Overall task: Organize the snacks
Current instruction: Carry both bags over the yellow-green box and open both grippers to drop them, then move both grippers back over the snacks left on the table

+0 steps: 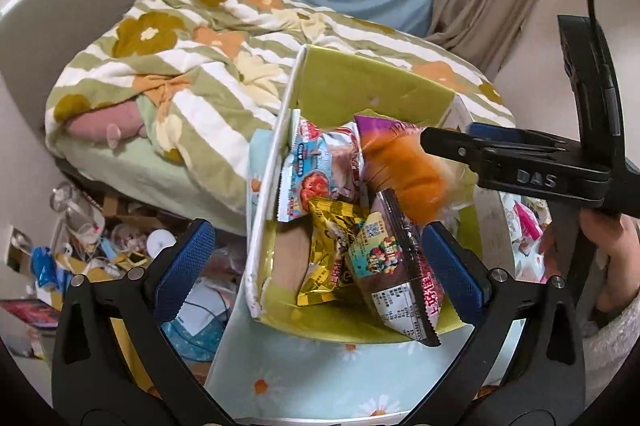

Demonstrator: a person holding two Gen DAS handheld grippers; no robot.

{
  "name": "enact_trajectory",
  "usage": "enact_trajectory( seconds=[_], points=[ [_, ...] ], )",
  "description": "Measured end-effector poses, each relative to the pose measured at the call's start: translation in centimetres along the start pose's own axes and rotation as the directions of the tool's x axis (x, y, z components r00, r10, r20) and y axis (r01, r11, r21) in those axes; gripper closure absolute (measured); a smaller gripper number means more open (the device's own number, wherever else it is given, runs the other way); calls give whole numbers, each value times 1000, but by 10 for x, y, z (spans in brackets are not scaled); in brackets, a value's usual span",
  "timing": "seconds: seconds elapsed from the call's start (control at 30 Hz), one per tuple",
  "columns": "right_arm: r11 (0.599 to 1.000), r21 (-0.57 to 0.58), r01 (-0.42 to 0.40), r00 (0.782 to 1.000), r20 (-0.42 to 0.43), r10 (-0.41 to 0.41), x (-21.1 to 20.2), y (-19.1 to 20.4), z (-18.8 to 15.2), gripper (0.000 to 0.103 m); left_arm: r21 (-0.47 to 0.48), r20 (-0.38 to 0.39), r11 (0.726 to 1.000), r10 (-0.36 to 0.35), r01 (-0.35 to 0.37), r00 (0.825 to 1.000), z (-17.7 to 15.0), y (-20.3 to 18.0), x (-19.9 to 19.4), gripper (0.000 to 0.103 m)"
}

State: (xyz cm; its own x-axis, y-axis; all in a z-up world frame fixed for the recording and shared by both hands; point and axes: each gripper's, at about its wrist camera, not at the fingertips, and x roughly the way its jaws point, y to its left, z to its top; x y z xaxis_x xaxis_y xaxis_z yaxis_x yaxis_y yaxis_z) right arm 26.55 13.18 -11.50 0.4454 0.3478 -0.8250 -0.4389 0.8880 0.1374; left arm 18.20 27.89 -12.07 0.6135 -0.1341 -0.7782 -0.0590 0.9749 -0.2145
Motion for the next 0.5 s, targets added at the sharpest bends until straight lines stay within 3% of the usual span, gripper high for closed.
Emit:
enact_trajectory(
  seconds=[0.03, 0.07, 0.5],
  points=[
    [1000, -2, 2, 1000, 14, -2, -1, 0, 0, 7, -3, 0, 1000, 1, -1, 1000, 0, 1, 0, 0],
    [1000, -3, 2, 1000, 25, -2, -2, 0, -1, 0, -7, 1, 1000, 4, -4, 1000, 0, 1, 1, 0],
    [999, -26, 24, 997, 71, -22, -49, -2, -12, 0, 16, 48, 1000, 21, -22, 999, 11, -7, -30, 0]
  ],
)
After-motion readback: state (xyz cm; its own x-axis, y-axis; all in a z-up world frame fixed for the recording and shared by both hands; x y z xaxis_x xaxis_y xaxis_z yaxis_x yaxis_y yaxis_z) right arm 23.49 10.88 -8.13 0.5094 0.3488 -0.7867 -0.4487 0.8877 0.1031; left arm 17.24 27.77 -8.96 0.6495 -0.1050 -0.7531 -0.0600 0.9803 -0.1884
